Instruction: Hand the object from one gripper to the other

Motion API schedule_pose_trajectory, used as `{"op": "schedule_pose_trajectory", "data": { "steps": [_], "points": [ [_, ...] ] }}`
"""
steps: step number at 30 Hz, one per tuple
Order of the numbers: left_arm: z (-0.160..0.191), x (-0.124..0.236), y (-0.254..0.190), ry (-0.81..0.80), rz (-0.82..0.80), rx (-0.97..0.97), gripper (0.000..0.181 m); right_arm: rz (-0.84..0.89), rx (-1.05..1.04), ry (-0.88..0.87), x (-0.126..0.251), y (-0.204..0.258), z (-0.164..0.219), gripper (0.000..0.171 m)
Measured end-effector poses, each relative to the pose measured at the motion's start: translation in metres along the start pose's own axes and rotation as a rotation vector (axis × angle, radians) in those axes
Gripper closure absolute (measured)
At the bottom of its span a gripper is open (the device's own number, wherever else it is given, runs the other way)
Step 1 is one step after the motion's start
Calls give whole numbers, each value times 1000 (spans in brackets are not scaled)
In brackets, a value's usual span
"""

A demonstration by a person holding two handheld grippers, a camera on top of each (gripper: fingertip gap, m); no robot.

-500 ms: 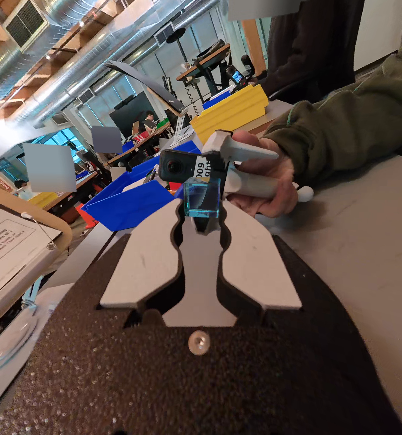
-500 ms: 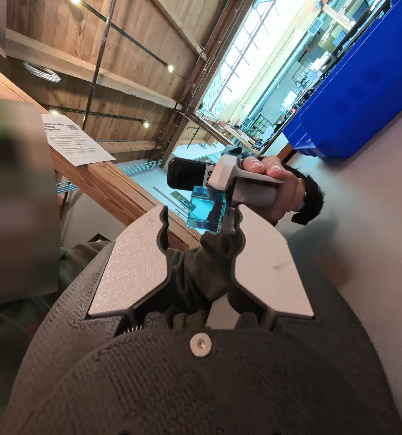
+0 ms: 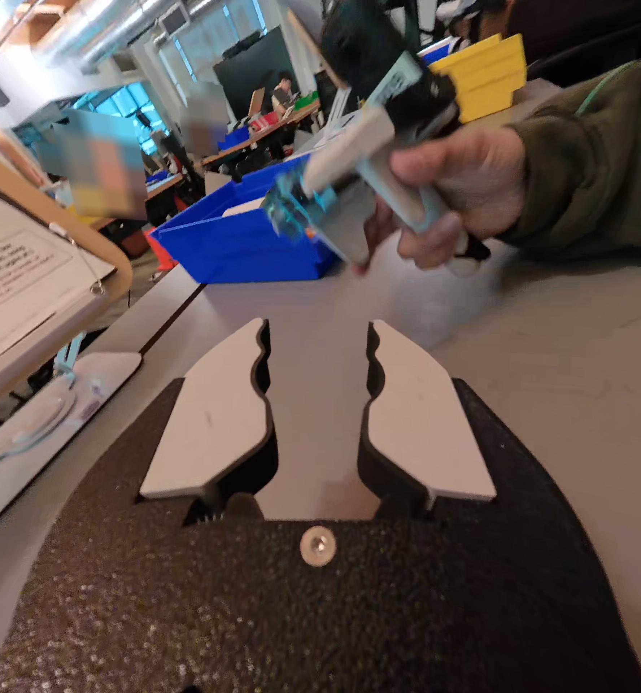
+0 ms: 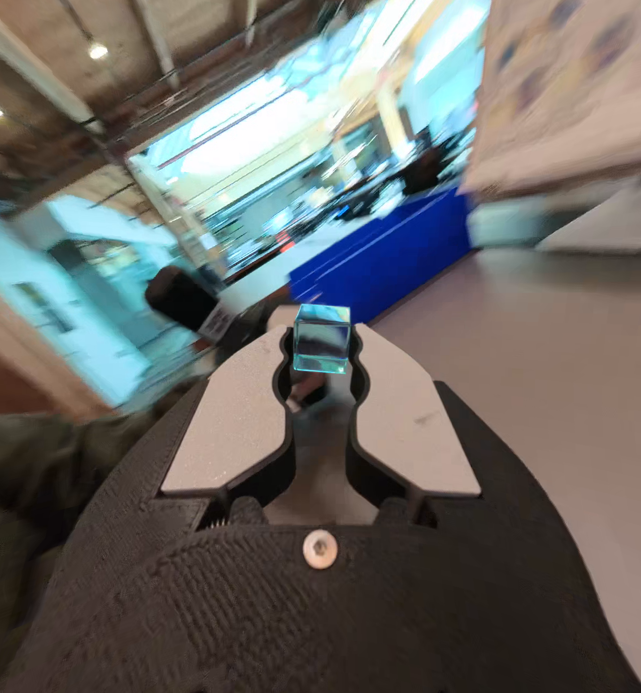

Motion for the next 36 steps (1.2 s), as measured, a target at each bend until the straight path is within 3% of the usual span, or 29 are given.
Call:
{"op": "schedule_pose_trajectory", "data": {
  "steps": [3, 7, 10, 14, 17, 19, 21, 25, 36],
  "points": [
    [8, -1, 6, 48, -39, 41, 131, 355, 251, -153, 48, -43, -59, 143],
    [14, -2, 7, 90, -49, 69, 132, 859, 478, -130, 132, -98, -100, 143],
    [16, -2, 8, 97, -58, 78, 133, 1030, 563, -35, 157, -125, -111, 143],
    [15, -2, 9, 91, -62, 84, 134, 1152, 677, 140, 156, -158, -121, 142],
    [15, -2, 10, 88, -64, 89, 134, 1190, 700, 246, 152, -179, -118, 143],
    [15, -2, 11, 91, -68, 92, 134, 1178, 717, 287, 147, -184, -111, 129],
    [16, -2, 11, 103, -73, 97, 134, 1175, 738, 289, 144, -182, -106, 102],
    [24, -1, 19, 174, -139, 129, 134, 1159, 807, 258, 138, -162, -107, 92],
    [33, 14, 45, 239, -308, 223, 134, 993, 883, 169, 75, -104, -63, 98]
  ]
}}
Point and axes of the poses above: each gripper's, where its closed fingertips meet, x back along the fingers, z out of its underside, y = z × x across the jaws, the point moved 2 cm from there along x, back along the fingers, and after that the axes turned 8 degrees about -y, right-handed, at the moved point
